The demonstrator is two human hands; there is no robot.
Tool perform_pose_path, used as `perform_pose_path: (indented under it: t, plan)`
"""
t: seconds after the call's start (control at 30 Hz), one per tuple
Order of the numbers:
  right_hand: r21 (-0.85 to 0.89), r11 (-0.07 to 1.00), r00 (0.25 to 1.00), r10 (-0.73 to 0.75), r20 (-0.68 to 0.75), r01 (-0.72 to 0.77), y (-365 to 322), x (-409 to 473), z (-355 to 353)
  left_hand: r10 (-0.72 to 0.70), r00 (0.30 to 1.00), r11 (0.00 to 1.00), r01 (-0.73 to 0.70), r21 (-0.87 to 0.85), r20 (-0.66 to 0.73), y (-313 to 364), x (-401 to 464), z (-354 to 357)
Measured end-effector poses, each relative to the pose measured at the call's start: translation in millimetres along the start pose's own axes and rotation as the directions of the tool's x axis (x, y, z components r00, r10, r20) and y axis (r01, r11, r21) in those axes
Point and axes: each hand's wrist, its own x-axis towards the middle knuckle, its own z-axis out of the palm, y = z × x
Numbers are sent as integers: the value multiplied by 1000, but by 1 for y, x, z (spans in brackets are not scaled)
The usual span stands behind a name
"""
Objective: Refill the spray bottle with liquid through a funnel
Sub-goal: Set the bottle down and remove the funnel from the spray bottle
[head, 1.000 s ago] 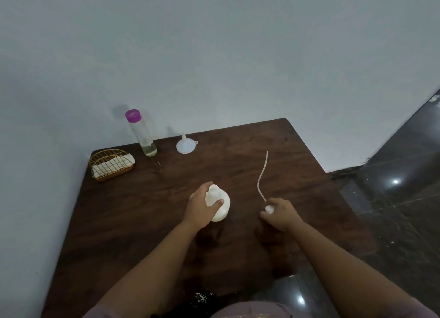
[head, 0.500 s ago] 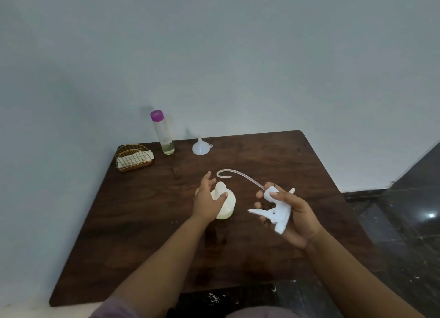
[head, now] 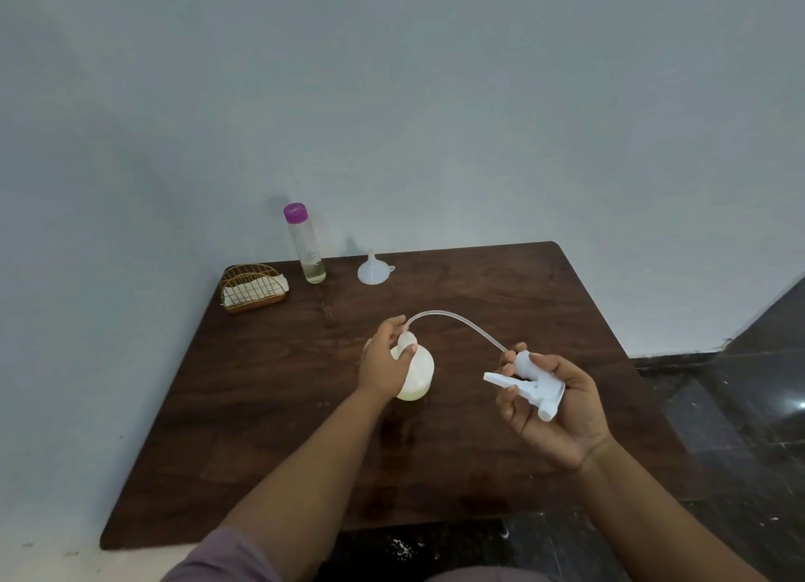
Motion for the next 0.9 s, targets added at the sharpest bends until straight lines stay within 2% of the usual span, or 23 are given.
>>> perform_pose_path:
  t: [0.13, 0.53, 0.67, 0.73, 0.8, 0.87, 0.9]
  plan:
    - [22, 999, 999, -41, -32, 42, -3, -1, -6, 20, 1000, 998, -19, 57, -12, -1, 2, 2]
    - [68, 998, 1000, -6, 23, 4, -5, 3, -5, 13, 999, 993, -8, 119, -41, -2, 5, 5]
    - [9, 1000, 997, 7, -77, -7, -3, 5, -2, -31, 999, 992, 34, 118, -27, -5, 6, 6]
    - [-54, 999, 982, -5, -191, -5, -3, 9, -2, -48, 999, 995, 49, 88, -14, -8, 6, 6]
    - [-203, 979, 955, -50, -292, -11, -3, 18, -6, -50, 999, 997, 50, 61, -2, -10, 7, 5]
    - [-457, 889, 931, -131, -341, -42, -1, 29, -9, -50, 999, 997, 50, 54, 8, -9, 6, 4]
    - [-613, 787, 913, -202, -355, -65, -1, 35, -10, -50, 999, 997, 49, 51, 15, -8, 7, 3]
